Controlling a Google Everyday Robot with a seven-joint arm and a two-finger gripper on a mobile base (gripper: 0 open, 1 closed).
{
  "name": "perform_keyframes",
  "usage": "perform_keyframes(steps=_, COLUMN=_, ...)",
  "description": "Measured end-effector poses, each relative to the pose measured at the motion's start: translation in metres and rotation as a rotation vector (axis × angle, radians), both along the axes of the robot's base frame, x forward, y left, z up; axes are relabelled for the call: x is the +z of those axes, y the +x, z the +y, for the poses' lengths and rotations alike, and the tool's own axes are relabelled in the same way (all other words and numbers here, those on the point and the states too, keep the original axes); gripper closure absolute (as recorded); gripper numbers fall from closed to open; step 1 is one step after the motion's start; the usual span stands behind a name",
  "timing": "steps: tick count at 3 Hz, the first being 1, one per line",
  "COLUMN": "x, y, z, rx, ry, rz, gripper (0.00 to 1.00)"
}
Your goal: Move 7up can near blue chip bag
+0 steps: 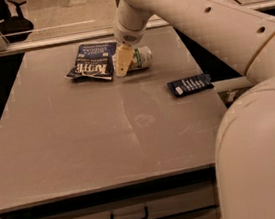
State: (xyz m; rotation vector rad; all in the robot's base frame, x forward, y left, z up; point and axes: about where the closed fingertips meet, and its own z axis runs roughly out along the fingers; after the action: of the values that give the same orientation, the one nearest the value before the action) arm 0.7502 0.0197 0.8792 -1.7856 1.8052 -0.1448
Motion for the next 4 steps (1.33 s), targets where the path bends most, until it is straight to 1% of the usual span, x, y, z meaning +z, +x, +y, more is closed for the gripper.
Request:
perform_keyframes(steps=1, x=0.0, y=-0.001, z=0.001, rx=0.001, ry=0.005, rz=0.003, gripper=0.0)
perform_keyframes(steps=2, x=0.033, y=-0.009, z=-0.005, rx=-0.004, ry=0.085, rz=-0.027, gripper=0.0)
perform_keyframes(steps=3, x=0.107, y=-0.025, z=-0.031, rx=0.008, ry=0.246, rz=-0.107, gripper=0.0)
perform_keyframes(steps=4, x=0.181, y=-0.055, z=-0.066, rx=0.035, ry=0.425, rz=-0.232, gripper=0.0)
